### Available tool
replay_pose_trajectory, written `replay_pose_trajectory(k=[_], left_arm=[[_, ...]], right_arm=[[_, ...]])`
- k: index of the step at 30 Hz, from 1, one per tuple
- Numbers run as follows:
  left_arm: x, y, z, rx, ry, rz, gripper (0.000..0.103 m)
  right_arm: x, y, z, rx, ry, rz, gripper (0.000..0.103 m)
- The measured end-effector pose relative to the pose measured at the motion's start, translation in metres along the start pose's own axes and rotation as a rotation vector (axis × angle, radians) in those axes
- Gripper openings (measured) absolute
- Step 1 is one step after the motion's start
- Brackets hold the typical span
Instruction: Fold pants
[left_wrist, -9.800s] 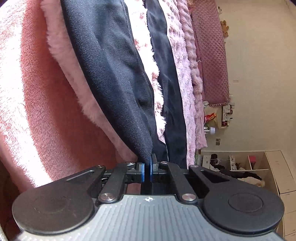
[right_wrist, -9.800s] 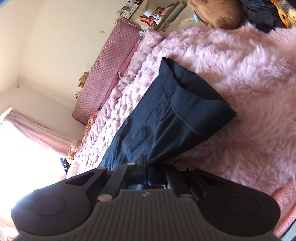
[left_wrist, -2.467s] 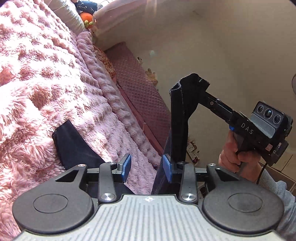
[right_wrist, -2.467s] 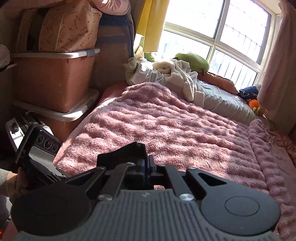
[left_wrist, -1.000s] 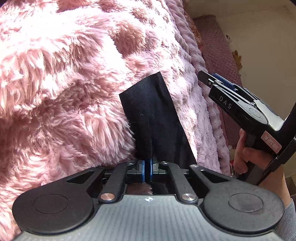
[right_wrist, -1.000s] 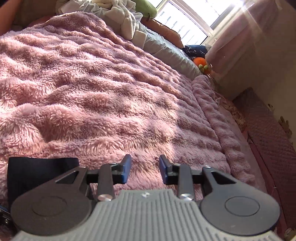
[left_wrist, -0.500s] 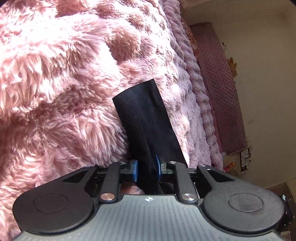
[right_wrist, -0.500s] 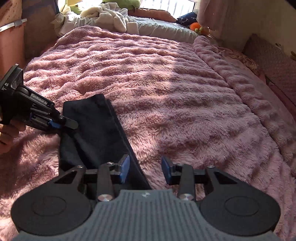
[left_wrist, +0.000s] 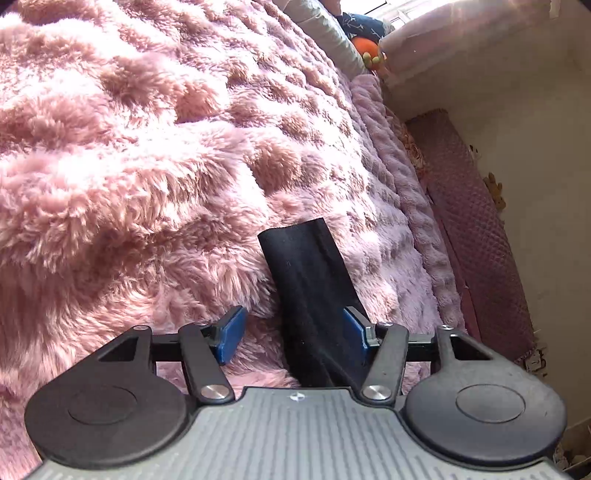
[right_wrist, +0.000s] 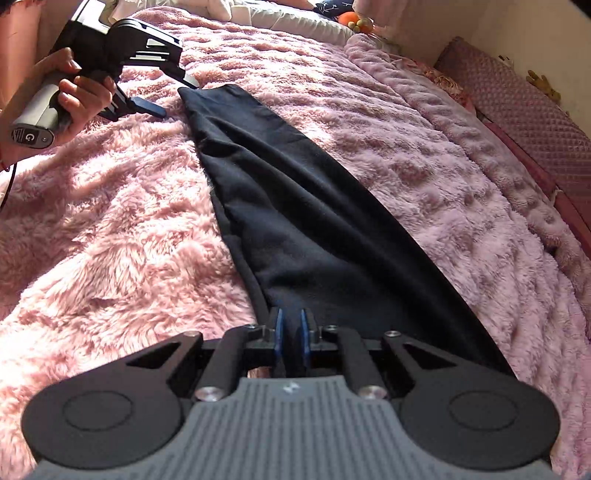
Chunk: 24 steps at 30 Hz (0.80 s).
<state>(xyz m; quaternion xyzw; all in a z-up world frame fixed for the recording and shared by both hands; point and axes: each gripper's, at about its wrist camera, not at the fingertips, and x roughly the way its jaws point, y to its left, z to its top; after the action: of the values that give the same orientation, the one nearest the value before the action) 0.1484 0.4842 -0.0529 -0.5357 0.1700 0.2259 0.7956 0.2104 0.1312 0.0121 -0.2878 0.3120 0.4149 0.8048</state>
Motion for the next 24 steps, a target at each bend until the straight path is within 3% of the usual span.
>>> replay_pose_trajectory(k=[3,7,11,16,19,24], left_arm=[[-0.024,-0.001,-0.006,-0.027,0.0,-0.149,0.067],[-0.022,-0.015,-0.039,-0.043,0.126,-0.295,0.066],[-0.005,-0.033,-0.089,-0.031,0.297,-0.321,0.063],[0.002,-0.037,-0.14,-0.042,0.467,-0.417,0.06],[0.011,-0.04,-0.157,-0.009,0.521,-0.424,0.059],[0.028,-0.034,-0.172,-0.066,0.533,-0.406,0.059]], right_arm=[[-0.008,-0.001,-0.012,0.037,0.008,-0.04,0.006],[-0.014,0.01,-0.026,-0.079,0.004,-0.087,0.012],[-0.008,0.018,-0.03,-0.128,-0.021,-0.163,0.011],[0.005,0.031,-0.026,-0.198,-0.05,-0.234,0.01],[0.018,0.035,-0.031,-0.223,-0.046,-0.241,0.0],[-0.003,0.034,-0.04,-0.201,-0.142,-0.248,0.0]])
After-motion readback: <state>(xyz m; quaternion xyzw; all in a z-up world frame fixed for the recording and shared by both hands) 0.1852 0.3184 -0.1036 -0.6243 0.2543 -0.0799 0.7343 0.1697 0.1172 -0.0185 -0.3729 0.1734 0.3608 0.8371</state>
